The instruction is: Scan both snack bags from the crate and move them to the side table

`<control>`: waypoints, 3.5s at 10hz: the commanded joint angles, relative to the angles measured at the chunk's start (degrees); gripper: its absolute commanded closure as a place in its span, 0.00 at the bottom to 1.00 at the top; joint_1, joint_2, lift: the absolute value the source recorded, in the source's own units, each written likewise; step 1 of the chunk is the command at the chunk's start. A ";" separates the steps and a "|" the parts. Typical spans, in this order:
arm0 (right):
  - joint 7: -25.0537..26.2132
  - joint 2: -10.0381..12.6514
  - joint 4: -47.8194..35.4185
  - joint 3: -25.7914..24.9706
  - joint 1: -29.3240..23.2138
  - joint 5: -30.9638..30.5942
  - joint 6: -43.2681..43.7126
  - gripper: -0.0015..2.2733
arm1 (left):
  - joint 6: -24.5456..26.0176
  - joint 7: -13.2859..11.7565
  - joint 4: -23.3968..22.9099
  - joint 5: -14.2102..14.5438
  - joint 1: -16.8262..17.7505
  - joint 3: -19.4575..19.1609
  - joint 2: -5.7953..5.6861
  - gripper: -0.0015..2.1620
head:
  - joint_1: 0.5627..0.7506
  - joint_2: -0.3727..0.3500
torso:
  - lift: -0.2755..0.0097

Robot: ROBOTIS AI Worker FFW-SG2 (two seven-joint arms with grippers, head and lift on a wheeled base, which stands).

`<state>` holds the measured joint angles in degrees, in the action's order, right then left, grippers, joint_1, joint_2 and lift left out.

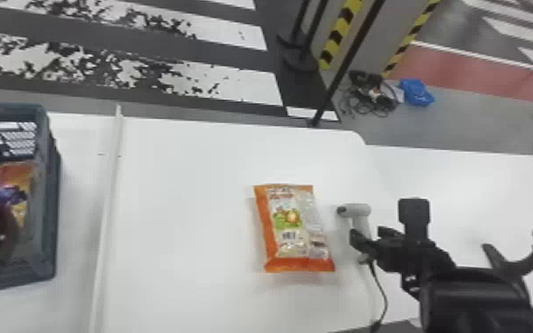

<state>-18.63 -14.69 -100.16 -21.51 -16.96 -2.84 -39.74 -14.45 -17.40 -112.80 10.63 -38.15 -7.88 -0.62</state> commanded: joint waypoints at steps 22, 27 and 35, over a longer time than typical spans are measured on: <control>-26.28 -1.49 -6.89 -10.04 1.58 23.75 -28.95 0.99 | 0.18 0.00 0.13 0.00 -0.26 -0.30 -0.17 0.07 | 0.70 0.30 | 0.70; -16.26 -2.80 -0.03 -24.37 6.67 32.19 -23.85 0.99 | 0.18 0.00 0.13 0.00 -0.26 -0.30 -0.09 0.07 | 0.70 0.13 | 0.70; 10.19 -4.30 21.24 -23.49 11.42 31.84 0.23 0.99 | 0.18 0.00 0.13 0.09 -0.26 -0.39 -0.44 0.07 | 0.70 0.03 | 0.70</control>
<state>-8.24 -18.74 -80.59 -45.30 -5.98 29.18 -40.31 -14.28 -17.40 -112.73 10.72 -38.41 -8.26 -1.01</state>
